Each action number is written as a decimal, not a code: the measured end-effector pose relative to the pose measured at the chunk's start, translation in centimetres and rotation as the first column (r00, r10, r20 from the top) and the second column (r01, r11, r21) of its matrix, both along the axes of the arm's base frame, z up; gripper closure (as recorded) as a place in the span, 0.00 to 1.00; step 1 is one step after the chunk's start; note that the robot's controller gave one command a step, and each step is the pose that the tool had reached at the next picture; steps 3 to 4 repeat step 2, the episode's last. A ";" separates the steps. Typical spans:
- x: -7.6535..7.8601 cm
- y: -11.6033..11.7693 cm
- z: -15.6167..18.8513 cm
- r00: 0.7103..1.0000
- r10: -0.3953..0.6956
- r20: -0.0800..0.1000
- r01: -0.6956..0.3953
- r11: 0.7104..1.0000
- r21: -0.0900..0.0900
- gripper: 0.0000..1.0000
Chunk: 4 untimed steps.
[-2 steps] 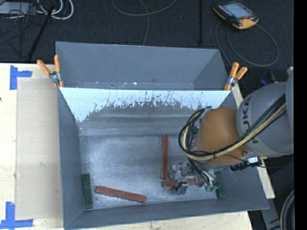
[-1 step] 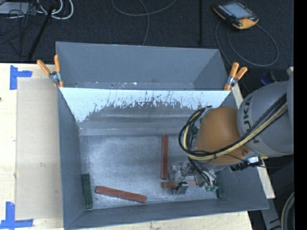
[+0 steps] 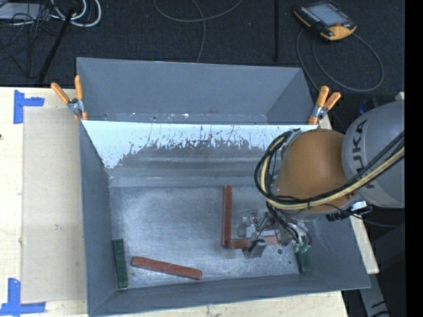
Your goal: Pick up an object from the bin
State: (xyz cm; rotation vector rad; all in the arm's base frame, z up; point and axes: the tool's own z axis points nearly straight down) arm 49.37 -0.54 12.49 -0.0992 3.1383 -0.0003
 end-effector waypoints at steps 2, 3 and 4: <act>0.7 -1.9 12.1 1.000 -0.008 -0.001 0.008 1.000 0.000 1.00; 0.7 -1.9 12.1 1.000 -0.008 -0.001 0.008 1.000 0.000 1.00; 0.7 -1.9 12.1 1.000 -0.008 -0.001 0.008 1.000 0.000 1.00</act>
Offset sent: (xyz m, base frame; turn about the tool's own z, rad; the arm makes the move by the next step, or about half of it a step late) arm 0.0000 0.0000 0.0000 0.0000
